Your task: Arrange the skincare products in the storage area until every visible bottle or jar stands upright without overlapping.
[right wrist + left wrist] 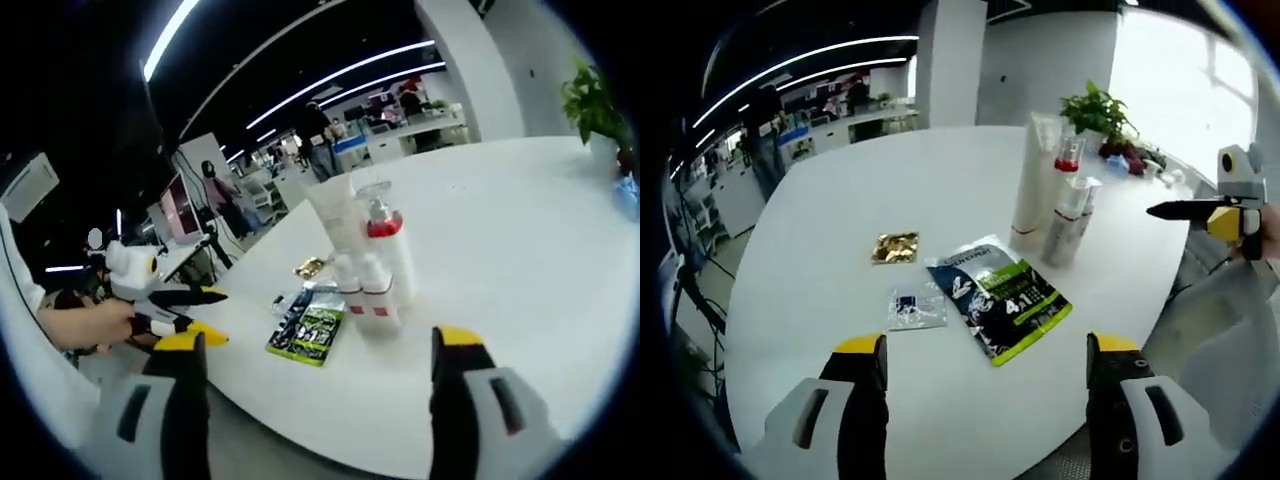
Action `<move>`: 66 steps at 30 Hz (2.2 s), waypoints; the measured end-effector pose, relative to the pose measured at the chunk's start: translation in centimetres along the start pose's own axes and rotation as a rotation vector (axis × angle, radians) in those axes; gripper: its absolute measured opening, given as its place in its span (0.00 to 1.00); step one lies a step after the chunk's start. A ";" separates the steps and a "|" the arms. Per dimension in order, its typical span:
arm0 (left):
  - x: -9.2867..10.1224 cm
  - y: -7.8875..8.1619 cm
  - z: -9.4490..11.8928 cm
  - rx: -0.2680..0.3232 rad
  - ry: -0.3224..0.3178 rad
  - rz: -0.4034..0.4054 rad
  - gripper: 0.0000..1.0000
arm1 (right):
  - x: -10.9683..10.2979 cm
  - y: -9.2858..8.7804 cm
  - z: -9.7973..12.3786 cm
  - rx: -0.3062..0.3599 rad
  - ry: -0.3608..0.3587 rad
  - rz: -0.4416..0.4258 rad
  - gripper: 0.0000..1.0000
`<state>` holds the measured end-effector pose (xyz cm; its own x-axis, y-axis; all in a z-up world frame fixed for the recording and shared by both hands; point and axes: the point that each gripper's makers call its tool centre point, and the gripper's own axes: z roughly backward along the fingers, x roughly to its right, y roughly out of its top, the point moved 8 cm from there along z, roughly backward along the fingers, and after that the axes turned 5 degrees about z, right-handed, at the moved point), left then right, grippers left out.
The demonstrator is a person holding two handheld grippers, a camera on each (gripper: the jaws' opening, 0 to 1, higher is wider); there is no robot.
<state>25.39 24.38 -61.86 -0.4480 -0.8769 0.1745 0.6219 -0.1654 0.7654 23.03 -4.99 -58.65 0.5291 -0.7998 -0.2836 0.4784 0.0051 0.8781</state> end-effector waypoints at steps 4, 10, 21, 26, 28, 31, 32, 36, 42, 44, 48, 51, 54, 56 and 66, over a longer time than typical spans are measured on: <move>0.2 -0.1 0.9 0.013 0.000 0.003 0.83 | 0.1 0.1 0.1 0.002 0.001 0.002 0.95; 0.1 -0.5 1.8 0.015 0.001 0.008 0.84 | 0.1 0.0 0.3 -0.001 -0.002 0.004 0.97; 0.3 -0.9 3.1 0.022 0.008 0.042 0.87 | 0.4 -0.2 0.7 -0.010 -0.013 0.020 1.00; 0.3 -0.9 3.3 0.019 0.011 0.041 0.87 | 0.6 -0.3 0.8 -0.013 -0.016 0.018 1.00; 0.2 -0.8 3.2 0.016 0.014 0.040 0.87 | 0.6 -0.3 0.8 -0.014 -0.017 0.015 1.00; 0.0 -0.9 3.2 0.013 0.019 0.039 0.87 | 0.7 -0.3 0.7 -0.015 -0.016 0.014 1.00; -0.1 -0.9 3.2 0.012 0.019 0.038 0.87 | 0.7 -0.3 0.7 -0.016 -0.016 0.014 1.00; -0.2 -0.7 3.0 0.004 0.018 0.026 0.88 | 0.9 -0.3 0.6 -0.014 -0.019 0.009 1.00; -0.6 -0.6 2.3 -0.028 0.015 -0.009 0.87 | 1.1 -0.5 0.5 -0.016 -0.023 0.003 1.00; -1.0 -0.5 2.2 -0.042 0.016 -0.024 0.87 | 1.3 -0.5 0.5 -0.014 -0.027 -0.002 1.00; -1.8 -0.4 1.7 -0.073 0.016 -0.051 0.86 | 1.5 -0.5 0.5 -0.011 -0.038 -0.010 1.00; -2.5 -0.3 1.1 -0.115 0.011 -0.097 0.86 | 1.6 -0.5 0.5 -0.011 -0.042 -0.013 1.00; -3.3 0.1 0.4 -0.157 -0.005 -0.148 0.86 | 1.8 -0.5 0.4 -0.013 -0.047 -0.017 1.00; -3.7 0.4 -0.2 -0.173 -0.015 -0.167 0.85 | 2.0 -0.5 0.3 -0.013 -0.051 -0.020 1.00; -4.1 1.1 -2.7 -0.269 -0.090 -0.298 0.83 | 2.7 -1.0 0.2 -0.030 -0.072 -0.037 1.00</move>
<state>29.66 26.61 -63.44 -0.6811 -0.7315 0.0325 0.5967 -0.5288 0.6035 23.79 -7.28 -60.23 0.4595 -0.8406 -0.2868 0.5185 -0.0082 0.8550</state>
